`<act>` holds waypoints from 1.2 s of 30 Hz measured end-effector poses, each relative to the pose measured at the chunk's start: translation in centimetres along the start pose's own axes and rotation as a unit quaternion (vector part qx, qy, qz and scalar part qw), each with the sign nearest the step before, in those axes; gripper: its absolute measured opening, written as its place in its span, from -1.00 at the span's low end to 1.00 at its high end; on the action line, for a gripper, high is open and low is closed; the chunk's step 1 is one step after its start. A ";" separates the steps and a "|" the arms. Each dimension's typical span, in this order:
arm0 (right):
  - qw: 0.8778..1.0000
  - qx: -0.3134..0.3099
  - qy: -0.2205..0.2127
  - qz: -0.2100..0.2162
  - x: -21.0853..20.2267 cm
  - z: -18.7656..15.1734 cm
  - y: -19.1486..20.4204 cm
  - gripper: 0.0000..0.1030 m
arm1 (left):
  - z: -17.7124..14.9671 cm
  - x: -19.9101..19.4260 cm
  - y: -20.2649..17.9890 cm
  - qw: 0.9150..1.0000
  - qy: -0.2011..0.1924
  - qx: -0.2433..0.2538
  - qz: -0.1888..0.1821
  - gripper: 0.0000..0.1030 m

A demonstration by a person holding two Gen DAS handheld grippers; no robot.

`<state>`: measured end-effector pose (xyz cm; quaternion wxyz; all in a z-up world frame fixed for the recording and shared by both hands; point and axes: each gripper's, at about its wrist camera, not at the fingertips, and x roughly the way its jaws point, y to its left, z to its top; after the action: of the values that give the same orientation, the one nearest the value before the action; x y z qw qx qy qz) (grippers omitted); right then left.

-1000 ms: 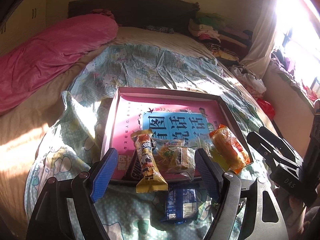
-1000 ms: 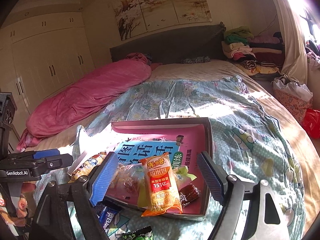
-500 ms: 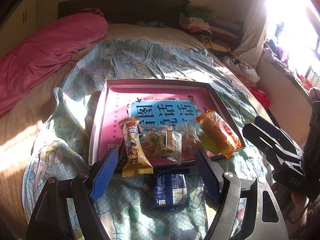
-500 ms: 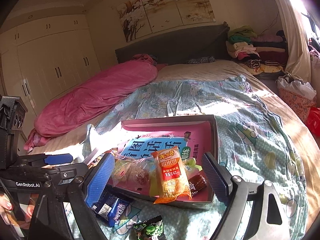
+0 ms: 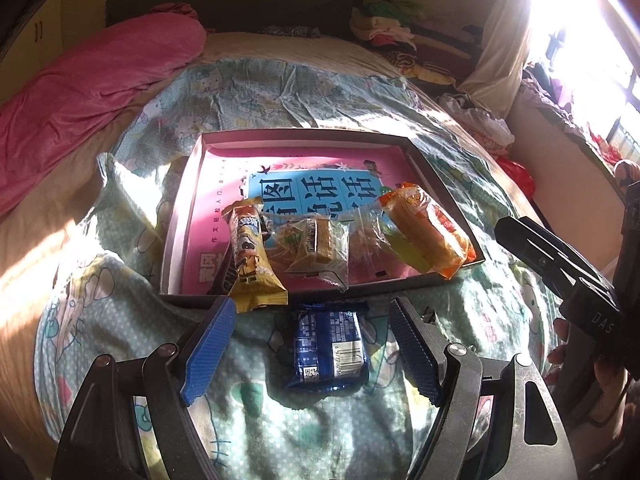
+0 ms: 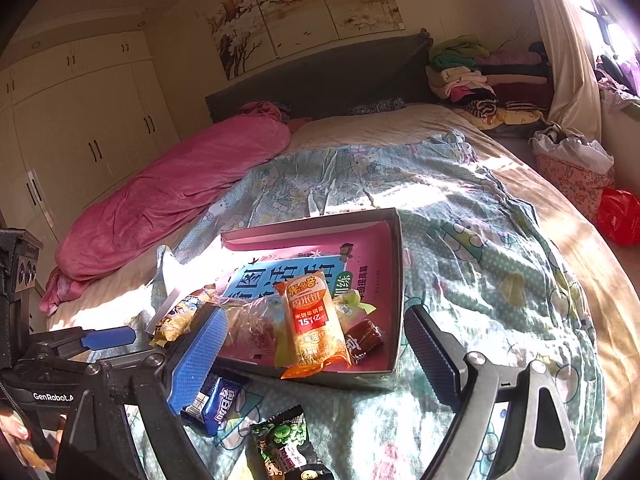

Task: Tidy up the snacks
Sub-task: 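Move both open tools back from the tray toward the blue and green packets, then grasp the blue biscuit packet with the left tool while the right tool grasps the green pea-snack packet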

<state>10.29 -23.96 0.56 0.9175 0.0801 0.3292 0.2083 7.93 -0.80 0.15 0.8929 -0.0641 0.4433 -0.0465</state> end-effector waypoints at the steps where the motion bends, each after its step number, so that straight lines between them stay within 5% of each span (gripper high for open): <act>1: 1.000 0.000 0.005 -0.001 0.0 -0.2 0.0 0.75 | -0.2 0.1 -0.1 1.000 0.002 0.001 0.000 0.56; 25: 0.989 -0.061 0.133 0.004 1.3 -4.7 2.9 0.75 | -2.5 2.4 -0.6 0.998 0.056 -0.002 -0.014 0.56; 36: 0.984 -0.078 0.159 0.003 1.9 -5.4 3.4 0.75 | -3.1 3.4 -0.8 0.997 0.079 -0.002 -0.018 0.56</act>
<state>7.02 -19.98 -3.70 0.8560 -0.0252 0.4537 0.2464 7.49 -2.28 -4.25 0.8537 -0.0705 0.5116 -0.0667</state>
